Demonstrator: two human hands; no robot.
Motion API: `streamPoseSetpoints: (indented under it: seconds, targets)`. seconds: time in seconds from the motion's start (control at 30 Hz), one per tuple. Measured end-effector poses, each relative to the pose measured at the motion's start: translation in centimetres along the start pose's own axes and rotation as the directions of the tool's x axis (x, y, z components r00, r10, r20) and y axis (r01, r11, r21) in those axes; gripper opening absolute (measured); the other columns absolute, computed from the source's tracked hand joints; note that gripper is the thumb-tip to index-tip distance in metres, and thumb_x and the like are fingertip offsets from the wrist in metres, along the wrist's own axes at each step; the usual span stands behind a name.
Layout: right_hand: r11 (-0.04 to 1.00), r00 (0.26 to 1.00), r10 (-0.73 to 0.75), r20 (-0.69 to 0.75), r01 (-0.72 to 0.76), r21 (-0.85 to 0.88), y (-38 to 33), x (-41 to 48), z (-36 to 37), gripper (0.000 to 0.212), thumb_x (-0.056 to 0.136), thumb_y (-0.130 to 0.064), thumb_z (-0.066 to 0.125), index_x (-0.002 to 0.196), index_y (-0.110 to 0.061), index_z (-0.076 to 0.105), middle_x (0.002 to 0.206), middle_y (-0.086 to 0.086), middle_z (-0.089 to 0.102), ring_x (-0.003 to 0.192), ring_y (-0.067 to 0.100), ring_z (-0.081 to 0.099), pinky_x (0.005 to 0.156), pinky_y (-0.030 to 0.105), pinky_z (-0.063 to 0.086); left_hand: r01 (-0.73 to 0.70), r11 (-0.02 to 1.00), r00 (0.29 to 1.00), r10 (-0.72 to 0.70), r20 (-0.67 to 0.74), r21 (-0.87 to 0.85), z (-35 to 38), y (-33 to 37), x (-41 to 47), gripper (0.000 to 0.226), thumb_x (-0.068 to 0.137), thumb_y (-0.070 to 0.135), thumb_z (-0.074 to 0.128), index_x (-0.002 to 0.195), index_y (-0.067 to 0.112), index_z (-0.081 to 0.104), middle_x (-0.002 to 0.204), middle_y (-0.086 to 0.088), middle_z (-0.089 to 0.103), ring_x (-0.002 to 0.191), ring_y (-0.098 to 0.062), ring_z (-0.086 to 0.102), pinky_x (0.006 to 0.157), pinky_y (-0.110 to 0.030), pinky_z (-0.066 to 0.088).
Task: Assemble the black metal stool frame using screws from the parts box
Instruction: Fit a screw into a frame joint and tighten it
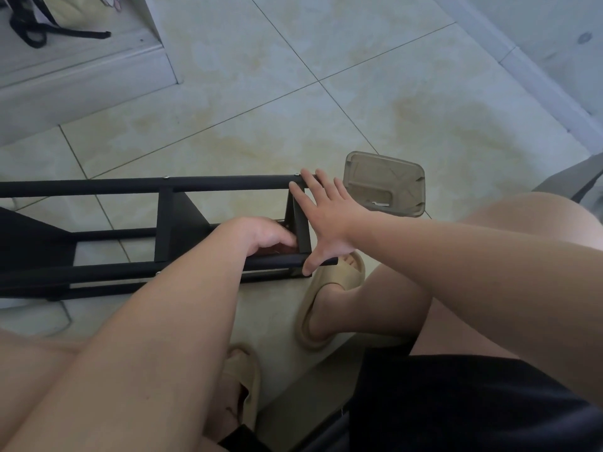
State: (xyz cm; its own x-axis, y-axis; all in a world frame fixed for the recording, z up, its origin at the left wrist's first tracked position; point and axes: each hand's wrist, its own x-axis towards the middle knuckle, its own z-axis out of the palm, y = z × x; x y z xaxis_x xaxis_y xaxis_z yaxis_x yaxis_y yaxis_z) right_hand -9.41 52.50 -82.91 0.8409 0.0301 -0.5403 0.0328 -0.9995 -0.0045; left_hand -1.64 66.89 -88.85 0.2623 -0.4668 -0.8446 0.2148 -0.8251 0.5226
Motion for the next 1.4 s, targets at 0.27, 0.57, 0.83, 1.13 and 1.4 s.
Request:
streamPoseSetpoints:
  seconds: [0.27, 0.57, 0.83, 1.13, 1.4]
  targets:
    - [0.998, 0.999, -0.039, -0.034, 0.041, 0.048, 0.5, 0.0, 0.7, 0.158, 0.053, -0.087, 0.072, 0.158, -0.014, -0.02, 0.164, 0.018, -0.026, 0.15, 0.04, -0.026, 0.124, 0.057, -0.005, -0.087, 0.993, 0.993, 0.093, 0.075, -0.082, -0.2, -0.9, 1.6, 0.02, 0.084, 0.005, 0.065, 0.082, 0.017, 0.081, 0.087, -0.006, 0.077, 0.082, -0.023, 0.07, 0.078, -0.03, 0.053]
    - [0.995, 0.997, -0.055, -0.046, 0.059, 0.078, 0.7, 0.0, 0.8, 0.158, 0.054, -0.085, 0.074, 0.158, -0.013, -0.02, 0.164, 0.018, -0.026, 0.15, 0.04, -0.025, 0.123, 0.054, -0.006, -0.123, 0.956, 0.974, 0.167, 0.15, -0.267, 0.1, -0.9, 1.9, 0.025, 0.088, -0.011, 0.055, 0.096, 0.004, 0.073, 0.093, -0.007, 0.075, 0.083, -0.017, 0.072, 0.068, -0.019, 0.056]
    - [0.994, 0.998, -0.053, -0.046, 0.057, 0.096, 0.6, 0.0, 0.7, 0.158, 0.052, -0.085, 0.074, 0.158, -0.013, -0.019, 0.164, 0.018, -0.026, 0.15, 0.04, -0.025, 0.123, 0.055, -0.006, -0.05, 0.931, 0.959, 0.146, 0.243, -0.361, -0.3, -1.2, 1.7, 0.02, 0.093, -0.001, 0.056, 0.103, 0.007, 0.072, 0.097, -0.007, 0.075, 0.087, -0.017, 0.072, 0.077, -0.025, 0.057]
    - [0.995, 0.998, -0.048, -0.041, 0.051, 0.091, 0.4, -0.2, 0.6, 0.159, 0.052, -0.085, 0.074, 0.158, -0.013, -0.019, 0.164, 0.018, -0.026, 0.15, 0.04, -0.025, 0.124, 0.056, -0.005, 0.023, 0.979, 0.988, 0.009, 0.156, -0.202, -0.2, -0.2, 1.5, 0.018, 0.088, -0.001, 0.061, 0.088, 0.009, 0.075, 0.08, -0.006, 0.075, 0.073, -0.02, 0.07, 0.068, -0.026, 0.053]
    - [0.994, 0.999, -0.042, -0.032, 0.045, 0.1, 0.2, -0.2, 0.4, 0.16, 0.05, -0.084, 0.077, 0.159, -0.014, -0.019, 0.164, 0.018, -0.026, 0.15, 0.04, -0.026, 0.124, 0.058, -0.004, 0.021, 0.971, 0.993, 0.007, 0.114, -0.239, 0.2, 0.4, 1.0, 0.023, 0.089, -0.011, 0.051, 0.086, 0.005, 0.068, 0.073, -0.009, 0.072, 0.064, -0.02, 0.07, 0.057, -0.024, 0.054]
